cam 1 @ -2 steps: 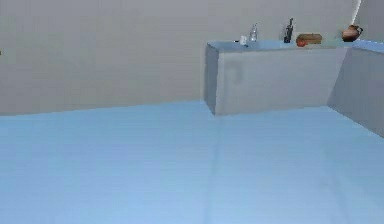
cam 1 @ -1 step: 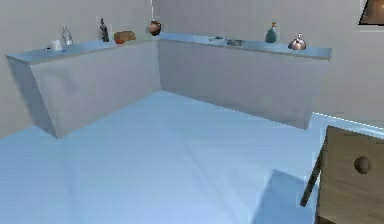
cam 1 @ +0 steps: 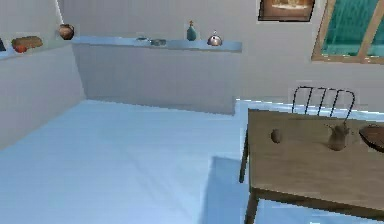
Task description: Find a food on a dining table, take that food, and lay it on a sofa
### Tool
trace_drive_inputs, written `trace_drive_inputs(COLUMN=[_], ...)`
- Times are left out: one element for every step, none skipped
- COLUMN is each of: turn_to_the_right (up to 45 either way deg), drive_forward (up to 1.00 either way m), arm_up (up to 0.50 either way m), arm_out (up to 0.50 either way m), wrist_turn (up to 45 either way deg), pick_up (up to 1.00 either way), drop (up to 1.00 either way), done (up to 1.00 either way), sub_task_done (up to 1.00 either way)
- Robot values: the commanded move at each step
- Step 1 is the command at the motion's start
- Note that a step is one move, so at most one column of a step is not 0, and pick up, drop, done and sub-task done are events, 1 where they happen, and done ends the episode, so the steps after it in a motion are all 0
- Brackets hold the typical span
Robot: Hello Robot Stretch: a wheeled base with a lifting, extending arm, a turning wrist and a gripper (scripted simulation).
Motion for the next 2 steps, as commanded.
trace_drive_inputs(turn_to_the_right=[0.0, 6.0], drive_forward=[1.0, 0.0], arm_up=[0.0, 0.0], arm_out=[0.0, 0.0], wrist_turn=[0.0, 0.0], pick_up=[0.0, 0.0], drop=[0.0, 0.0], done=[0.0, 0.0], sub_task_done=[0.0, 0.0])
